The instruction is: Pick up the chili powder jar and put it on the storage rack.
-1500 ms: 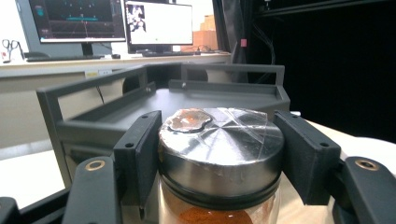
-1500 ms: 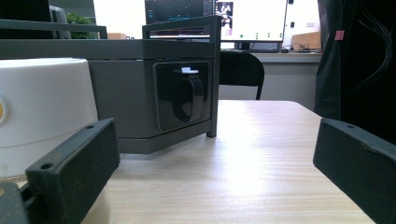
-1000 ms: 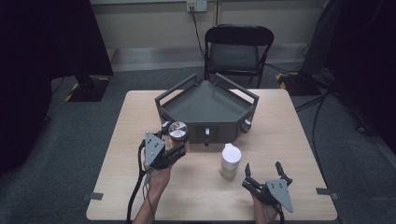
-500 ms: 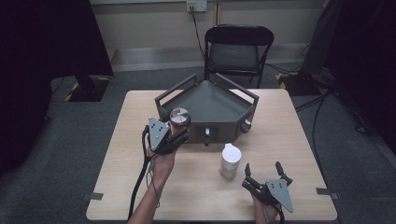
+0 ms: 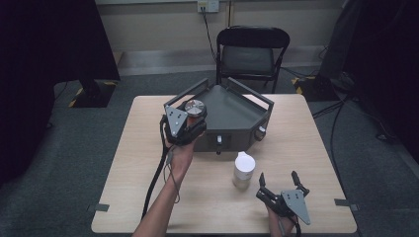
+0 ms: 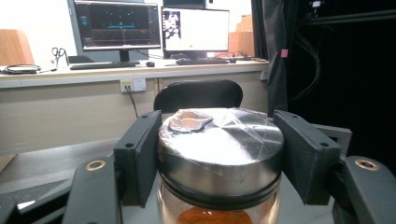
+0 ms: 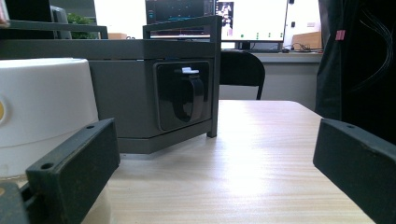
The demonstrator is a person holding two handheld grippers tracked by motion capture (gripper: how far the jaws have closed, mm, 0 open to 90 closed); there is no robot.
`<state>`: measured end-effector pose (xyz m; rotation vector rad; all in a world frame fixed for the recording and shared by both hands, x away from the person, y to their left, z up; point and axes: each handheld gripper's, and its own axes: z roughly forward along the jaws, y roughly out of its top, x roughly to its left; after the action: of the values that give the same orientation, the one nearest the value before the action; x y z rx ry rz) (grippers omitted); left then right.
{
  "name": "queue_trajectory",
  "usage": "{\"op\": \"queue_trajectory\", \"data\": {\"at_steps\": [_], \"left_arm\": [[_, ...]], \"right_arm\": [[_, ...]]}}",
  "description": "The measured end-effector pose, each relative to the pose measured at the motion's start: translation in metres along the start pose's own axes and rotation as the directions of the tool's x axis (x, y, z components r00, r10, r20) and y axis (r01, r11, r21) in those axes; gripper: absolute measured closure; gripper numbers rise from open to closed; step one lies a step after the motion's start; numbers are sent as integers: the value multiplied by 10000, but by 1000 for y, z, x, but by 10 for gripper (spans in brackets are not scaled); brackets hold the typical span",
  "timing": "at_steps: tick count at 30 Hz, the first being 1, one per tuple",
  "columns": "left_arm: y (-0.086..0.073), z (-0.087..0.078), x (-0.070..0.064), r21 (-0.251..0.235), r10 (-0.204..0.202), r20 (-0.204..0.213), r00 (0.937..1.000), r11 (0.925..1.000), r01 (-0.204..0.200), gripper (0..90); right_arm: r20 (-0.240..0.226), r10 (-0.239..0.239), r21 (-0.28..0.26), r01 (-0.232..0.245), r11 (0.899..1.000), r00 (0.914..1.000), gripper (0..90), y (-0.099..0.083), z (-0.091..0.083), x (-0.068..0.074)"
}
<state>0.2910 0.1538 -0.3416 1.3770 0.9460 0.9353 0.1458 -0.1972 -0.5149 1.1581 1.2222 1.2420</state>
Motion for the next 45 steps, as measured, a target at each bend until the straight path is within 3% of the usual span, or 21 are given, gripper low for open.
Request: {"op": "queue_trajectory", "data": {"at_steps": [12, 16, 20, 27, 37, 45], "left_arm": [[0, 31, -2, 58, -172, -600, 9980, 9998, 176, 353], [0, 40, 2, 72, -470, -701, 9964, 9988, 476, 353], [-3, 47, 4, 260, -312, -762, 9966, 9991, 333, 353], [-7, 51, 9, 424, -551, -721, 9959, 9974, 583, 352], [-8, 53, 11, 732, -574, -596, 9966, 9954, 618, 352], [-10, 54, 8, 846, -382, -501, 9980, 9955, 423, 352]], "right_arm": [[-29, 7, -3, -7, 10000, 10000, 0, 0, 0, -1], [-33, 5, -1, -5, 10000, 10000, 0, 0, 0, -1], [-34, 5, -4, -5, 10000, 10000, 0, 0, 0, -1], [-31, 2, -4, -2, 10000, 10000, 0, 0, 0, -1], [-19, 3, -4, -3, 10000, 10000, 0, 0, 0, 0], [1, 3, -7, -3, 10000, 10000, 0, 0, 0, 0]]}}
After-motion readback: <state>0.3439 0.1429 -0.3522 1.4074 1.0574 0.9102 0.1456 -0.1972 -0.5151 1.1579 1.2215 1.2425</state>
